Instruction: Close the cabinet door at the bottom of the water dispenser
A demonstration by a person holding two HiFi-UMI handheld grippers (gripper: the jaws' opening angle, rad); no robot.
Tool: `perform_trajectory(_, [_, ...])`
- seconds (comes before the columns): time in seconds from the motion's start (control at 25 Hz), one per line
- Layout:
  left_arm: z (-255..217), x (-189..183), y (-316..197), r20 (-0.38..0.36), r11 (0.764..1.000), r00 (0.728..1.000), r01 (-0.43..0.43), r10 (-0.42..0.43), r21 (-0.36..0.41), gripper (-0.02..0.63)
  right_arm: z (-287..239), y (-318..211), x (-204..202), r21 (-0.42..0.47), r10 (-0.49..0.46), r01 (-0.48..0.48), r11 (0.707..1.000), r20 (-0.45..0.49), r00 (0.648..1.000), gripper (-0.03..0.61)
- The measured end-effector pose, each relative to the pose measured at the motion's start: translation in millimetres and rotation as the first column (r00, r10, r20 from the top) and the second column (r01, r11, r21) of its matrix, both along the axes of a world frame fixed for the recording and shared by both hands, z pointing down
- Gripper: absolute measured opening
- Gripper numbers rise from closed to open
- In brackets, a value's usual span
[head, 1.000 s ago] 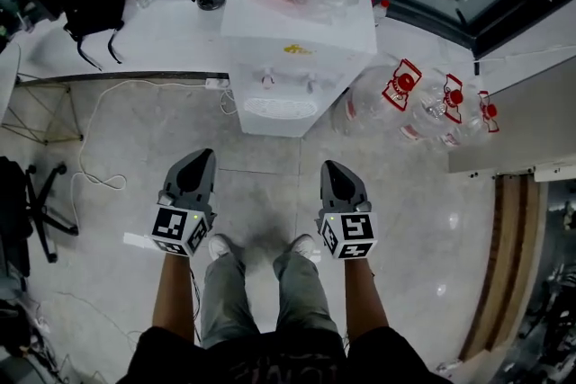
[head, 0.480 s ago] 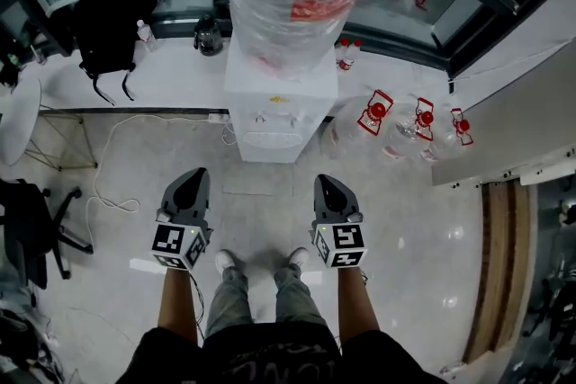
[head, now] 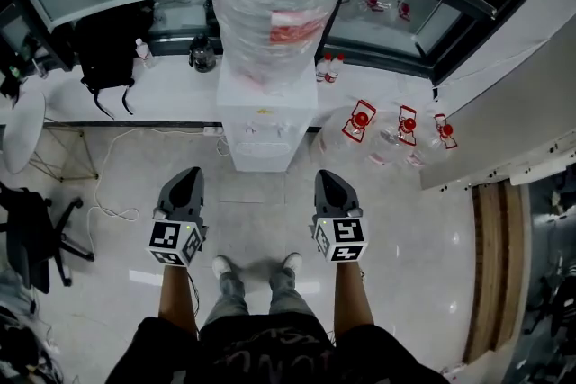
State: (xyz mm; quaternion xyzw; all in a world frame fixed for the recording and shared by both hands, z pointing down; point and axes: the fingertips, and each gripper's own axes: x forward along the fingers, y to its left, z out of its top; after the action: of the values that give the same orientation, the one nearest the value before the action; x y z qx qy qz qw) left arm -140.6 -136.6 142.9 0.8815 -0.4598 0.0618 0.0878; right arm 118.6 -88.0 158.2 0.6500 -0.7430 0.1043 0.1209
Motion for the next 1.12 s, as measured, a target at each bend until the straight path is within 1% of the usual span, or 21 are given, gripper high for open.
perform_trajectory(0.28, [-34.8,8.9,7.3,0.004,0.999,1.0,-0.015,0.015,0.043,0.014,-32.4,9.4,-8.6,0.043,-0.021,0.021,0.999,-0.005,1.0,0.012])
perform_trajectory(0.48, [-58.9,5.3,6.1,0.008,0.997,1.0,-0.015,0.014,0.081,0.014,-49.4,11.8,-12.3,0.065,-0.027,0.028,0.998,-0.02,0.999,0.012])
perform_trajectory(0.56, [-64.5,1.8,7.2,0.003,0.996,1.0,-0.008,0.008,0.086,0.014,-53.2,13.0,-11.9,0.069,-0.027,0.029,0.997,-0.033,0.999,0.012])
perform_trajectory(0.72, [-76.6,-2.6,9.5,-0.004,0.995,1.0,0.001,-0.001,0.097,0.014,-62.7,14.5,-6.0,0.081,-0.009,0.011,0.997,-0.017,1.0,0.012])
perform_trajectory(0.88, [-86.5,-6.6,9.5,-0.004,0.993,1.0,0.003,-0.002,0.114,0.014,-73.6,12.9,-8.6,0.105,-0.002,0.003,0.994,-0.005,1.0,0.012])
perform_trajectory(1.12, [-96.8,-8.1,8.8,-0.006,0.993,1.0,-0.003,0.004,0.121,0.014,-84.8,12.4,-11.6,0.121,0.001,0.001,0.993,-0.019,1.0,0.012])
